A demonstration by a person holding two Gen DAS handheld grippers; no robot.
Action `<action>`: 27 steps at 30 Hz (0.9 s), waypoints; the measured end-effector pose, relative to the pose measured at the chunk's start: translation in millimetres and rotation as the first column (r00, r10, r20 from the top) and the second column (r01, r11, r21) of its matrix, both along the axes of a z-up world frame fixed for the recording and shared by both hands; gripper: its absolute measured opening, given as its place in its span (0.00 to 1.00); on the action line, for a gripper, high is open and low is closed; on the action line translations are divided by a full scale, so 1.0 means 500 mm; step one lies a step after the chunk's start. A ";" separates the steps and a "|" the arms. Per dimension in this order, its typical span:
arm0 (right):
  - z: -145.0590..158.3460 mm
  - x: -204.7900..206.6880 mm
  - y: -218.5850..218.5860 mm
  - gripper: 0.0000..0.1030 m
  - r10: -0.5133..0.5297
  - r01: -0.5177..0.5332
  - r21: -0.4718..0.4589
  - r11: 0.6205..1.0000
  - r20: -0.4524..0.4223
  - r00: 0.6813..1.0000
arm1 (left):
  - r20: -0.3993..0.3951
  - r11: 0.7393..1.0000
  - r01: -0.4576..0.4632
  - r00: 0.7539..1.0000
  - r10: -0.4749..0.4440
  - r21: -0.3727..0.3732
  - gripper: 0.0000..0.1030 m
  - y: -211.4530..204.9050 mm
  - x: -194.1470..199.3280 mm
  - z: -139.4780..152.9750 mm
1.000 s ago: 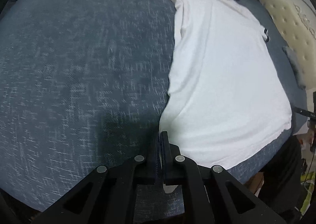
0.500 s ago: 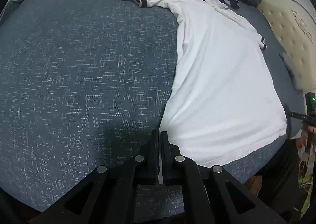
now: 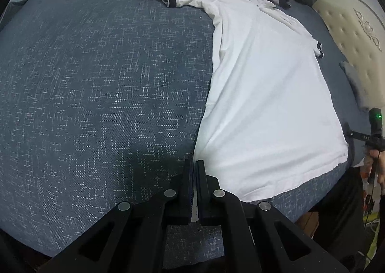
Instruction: Fold clothes
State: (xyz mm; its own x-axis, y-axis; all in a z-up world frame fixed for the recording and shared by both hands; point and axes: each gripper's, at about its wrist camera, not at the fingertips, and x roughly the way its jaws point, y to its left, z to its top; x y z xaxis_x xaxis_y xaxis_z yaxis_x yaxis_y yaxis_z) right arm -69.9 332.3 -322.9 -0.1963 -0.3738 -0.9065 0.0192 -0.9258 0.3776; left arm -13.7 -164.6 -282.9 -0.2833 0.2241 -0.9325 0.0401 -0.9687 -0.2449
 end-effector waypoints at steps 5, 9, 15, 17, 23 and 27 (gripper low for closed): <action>0.031 0.011 0.028 0.01 -0.015 0.016 0.012 1.000 -0.048 0.999 | 0.002 1.000 0.001 1.000 -0.001 0.000 0.02 0.005 -0.011 -0.009; 0.039 0.006 0.046 0.01 -0.024 0.025 0.007 1.000 -0.053 0.998 | 0.005 1.000 0.001 1.000 -0.001 0.001 0.02 0.005 -0.010 -0.010; 0.013 0.007 0.048 0.01 -0.049 0.048 -0.009 0.999 -0.046 0.998 | 0.014 1.000 0.000 1.000 0.000 0.010 0.03 0.009 -0.006 -0.018; 0.007 0.006 0.045 0.01 -0.050 0.049 -0.015 0.999 -0.052 0.997 | 0.021 1.000 0.003 1.000 -0.003 0.014 0.03 0.013 -0.007 -0.026; 0.005 0.007 0.059 0.05 -0.078 0.077 -0.040 0.996 -0.034 0.996 | 0.029 0.999 -0.004 1.000 0.003 0.038 0.03 0.009 -0.009 -0.034; 0.017 0.030 0.080 0.33 -0.088 0.087 -0.070 0.994 -0.010 0.996 | 0.025 0.998 -0.010 1.000 0.008 0.061 0.03 0.002 -0.006 -0.030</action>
State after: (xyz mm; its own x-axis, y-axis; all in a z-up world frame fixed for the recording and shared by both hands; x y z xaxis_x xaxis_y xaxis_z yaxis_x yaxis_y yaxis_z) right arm -54.8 372.5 -314.5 -0.2429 -0.4165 -0.8761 -0.0552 -0.8957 0.4411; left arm -16.7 -163.6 -297.8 -0.2630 0.2783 -0.9238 0.0552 -0.9516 -0.3024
